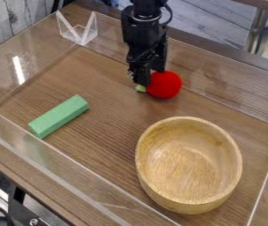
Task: Move the red fruit to the left
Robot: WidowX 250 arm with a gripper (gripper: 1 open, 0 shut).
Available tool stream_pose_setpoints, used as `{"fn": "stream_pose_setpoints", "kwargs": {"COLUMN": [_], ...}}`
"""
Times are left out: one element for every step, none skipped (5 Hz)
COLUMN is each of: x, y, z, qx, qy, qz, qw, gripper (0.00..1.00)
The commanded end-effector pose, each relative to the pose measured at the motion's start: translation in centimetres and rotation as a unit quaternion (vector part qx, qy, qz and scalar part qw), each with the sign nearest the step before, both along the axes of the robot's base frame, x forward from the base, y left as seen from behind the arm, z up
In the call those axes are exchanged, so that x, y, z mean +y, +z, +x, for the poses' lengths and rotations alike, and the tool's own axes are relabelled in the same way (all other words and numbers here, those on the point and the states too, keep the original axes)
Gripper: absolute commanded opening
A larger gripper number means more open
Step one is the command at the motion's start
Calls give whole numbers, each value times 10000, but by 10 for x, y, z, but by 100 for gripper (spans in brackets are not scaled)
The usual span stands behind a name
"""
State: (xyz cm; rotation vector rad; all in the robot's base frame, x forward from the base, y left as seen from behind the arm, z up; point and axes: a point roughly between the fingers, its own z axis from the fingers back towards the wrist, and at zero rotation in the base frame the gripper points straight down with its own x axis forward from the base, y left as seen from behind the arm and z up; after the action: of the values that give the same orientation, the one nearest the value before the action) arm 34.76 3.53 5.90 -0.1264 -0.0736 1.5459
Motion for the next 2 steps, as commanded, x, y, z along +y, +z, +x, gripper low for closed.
{"fn": "stream_pose_setpoints", "kwargs": {"x": [5,13], "y": [29,51], "z": [5,4], "qx": [-258,-346], "qy": [85,188], "qz": [-118,-300], "qw": [9996,9988], "gripper": [0,0]}}
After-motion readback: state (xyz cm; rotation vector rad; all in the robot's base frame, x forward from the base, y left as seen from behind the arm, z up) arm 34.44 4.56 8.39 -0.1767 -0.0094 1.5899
